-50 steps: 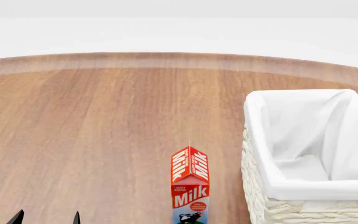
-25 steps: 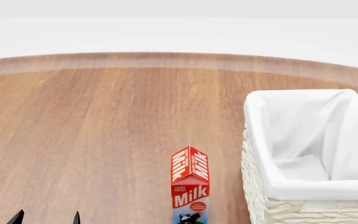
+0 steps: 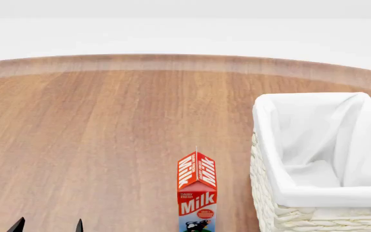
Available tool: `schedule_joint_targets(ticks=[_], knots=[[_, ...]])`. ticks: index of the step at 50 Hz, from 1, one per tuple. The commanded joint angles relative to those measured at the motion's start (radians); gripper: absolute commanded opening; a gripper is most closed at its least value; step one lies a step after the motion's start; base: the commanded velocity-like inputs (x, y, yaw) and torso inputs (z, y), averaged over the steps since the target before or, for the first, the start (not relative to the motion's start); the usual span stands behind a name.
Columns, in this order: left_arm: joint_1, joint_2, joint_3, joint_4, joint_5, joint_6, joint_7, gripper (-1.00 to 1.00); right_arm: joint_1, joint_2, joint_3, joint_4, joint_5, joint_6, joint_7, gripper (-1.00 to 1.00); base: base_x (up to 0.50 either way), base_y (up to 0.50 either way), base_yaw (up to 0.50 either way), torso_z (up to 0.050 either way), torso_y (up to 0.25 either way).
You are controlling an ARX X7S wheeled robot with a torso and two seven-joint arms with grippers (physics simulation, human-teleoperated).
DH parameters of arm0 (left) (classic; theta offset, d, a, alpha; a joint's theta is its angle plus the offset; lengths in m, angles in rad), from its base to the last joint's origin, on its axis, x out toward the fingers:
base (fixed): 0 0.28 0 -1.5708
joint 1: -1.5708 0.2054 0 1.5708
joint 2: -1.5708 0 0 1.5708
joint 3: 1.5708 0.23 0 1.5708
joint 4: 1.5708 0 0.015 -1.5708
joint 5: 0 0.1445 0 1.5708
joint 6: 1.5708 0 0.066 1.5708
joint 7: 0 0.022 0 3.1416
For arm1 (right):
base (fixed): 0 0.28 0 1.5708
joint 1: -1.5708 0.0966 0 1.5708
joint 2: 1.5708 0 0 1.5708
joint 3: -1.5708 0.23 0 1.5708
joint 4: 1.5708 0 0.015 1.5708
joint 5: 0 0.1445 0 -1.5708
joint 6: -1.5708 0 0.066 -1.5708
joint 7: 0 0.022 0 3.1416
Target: Pick up the orange juice, and put it in the basket.
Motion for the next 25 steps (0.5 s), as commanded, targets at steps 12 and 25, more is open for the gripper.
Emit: schedule_joint_targets(ticks=[12,25], knots=[[-0.002,-0.005,0.007,-0.001,-0.005,0.002,-0.006,1.00,0.031,-0.006,-0.013,0.043,0.003,-0.001,0.010,1.00,0.00,0.00,0.00,0.000,0.000],[-0.003,-0.008,0.011,-0.001,-0.008,0.004,-0.010,1.00,0.055,-0.010,-0.017,0.078,0.009,-0.002,0.015,1.00,0.00,0.00,0.00,0.000,0.000]])
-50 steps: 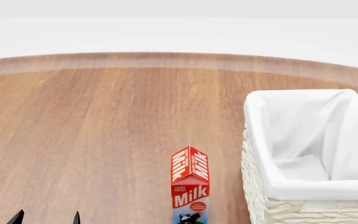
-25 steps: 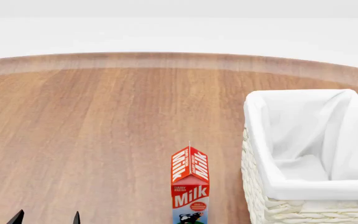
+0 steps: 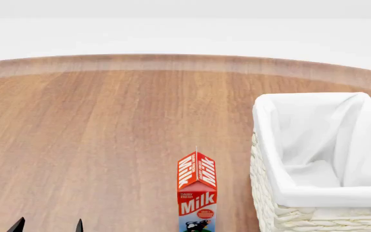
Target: Pick up the orange juice, and put it in the basket.
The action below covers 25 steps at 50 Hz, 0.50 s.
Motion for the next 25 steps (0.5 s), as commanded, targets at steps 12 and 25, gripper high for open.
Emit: schedule_joint_targets(ticks=[12,25], knots=[[-0.002,-0.005,0.007,-0.001,-0.005,0.002,-0.006,1.00,0.030,-0.007,-0.011,0.059,0.010,-0.019,0.006,1.00,0.00,0.00,0.00,0.000,0.000],[-0.003,-0.008,0.011,-0.001,-0.008,0.004,-0.009,1.00,0.041,-0.008,-0.021,0.073,0.015,-0.017,0.009,1.00,0.00,0.00,0.00,0.000,0.000]])
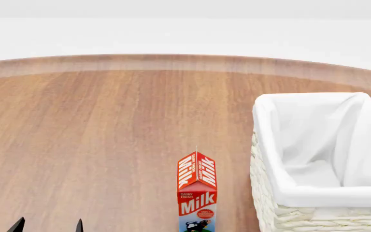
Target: Pick up the orange juice, and put it in the basket.
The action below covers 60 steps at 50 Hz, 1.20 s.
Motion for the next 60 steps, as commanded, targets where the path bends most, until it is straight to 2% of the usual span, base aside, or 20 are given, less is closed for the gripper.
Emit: schedule_joint_targets(ticks=[1,21,22,34,41,60], knots=[[-0.001,-0.002,0.003,0.000,-0.002,0.001,-0.003,1.00,0.011,0.000,-0.007,0.009,0.005,0.002,0.003,1.00,0.00,0.00,0.00,0.000,0.000],[-0.002,-0.007,0.009,-0.001,-0.007,0.003,-0.008,1.00,0.029,-0.001,-0.020,0.028,0.009,0.000,0.011,1.00,0.00,0.00,0.00,0.000,0.000],[-0.003,-0.007,0.009,-0.001,-0.007,0.003,-0.008,1.00,0.028,-0.001,-0.020,0.027,0.009,-0.001,0.012,-1.00,0.00,0.00,0.00,0.000,0.000],[-0.003,-0.009,0.013,-0.001,-0.009,0.005,-0.011,1.00,0.001,0.017,-0.033,-0.036,0.006,0.010,0.025,-1.00,0.00,0.00,0.00,0.000,0.000],[-0.004,-0.010,0.015,-0.002,-0.011,0.005,-0.012,1.00,-0.036,0.052,-0.035,-0.175,0.008,0.059,0.039,-1.00,0.00,0.00,0.00,0.000,0.000],[-0.005,-0.014,0.020,-0.002,-0.014,0.007,-0.017,1.00,-0.069,0.101,-0.041,-0.366,-0.013,0.136,0.072,-1.00,0.00,0.00,0.00,0.000,0.001]])
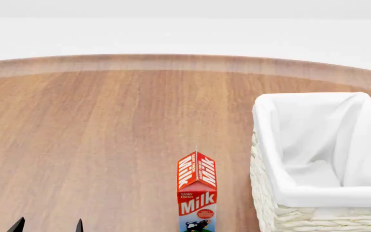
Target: Pick up the orange juice, and put it in the basket.
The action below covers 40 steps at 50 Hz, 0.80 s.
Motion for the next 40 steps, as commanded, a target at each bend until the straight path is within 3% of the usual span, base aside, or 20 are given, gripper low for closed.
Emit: schedule_joint_targets(ticks=[1,40], knots=[[-0.001,-0.002,0.003,0.000,-0.002,0.001,-0.003,1.00,-0.015,0.026,-0.002,-0.125,-0.057,0.046,0.023,-1.00,0.00,0.00,0.00,0.000,0.000],[-0.004,-0.009,0.013,-0.002,-0.009,0.005,-0.011,1.00,-0.040,0.075,0.005,-0.364,-0.073,0.126,0.071,-1.00,0.00,0.00,0.00,0.000,0.001]])
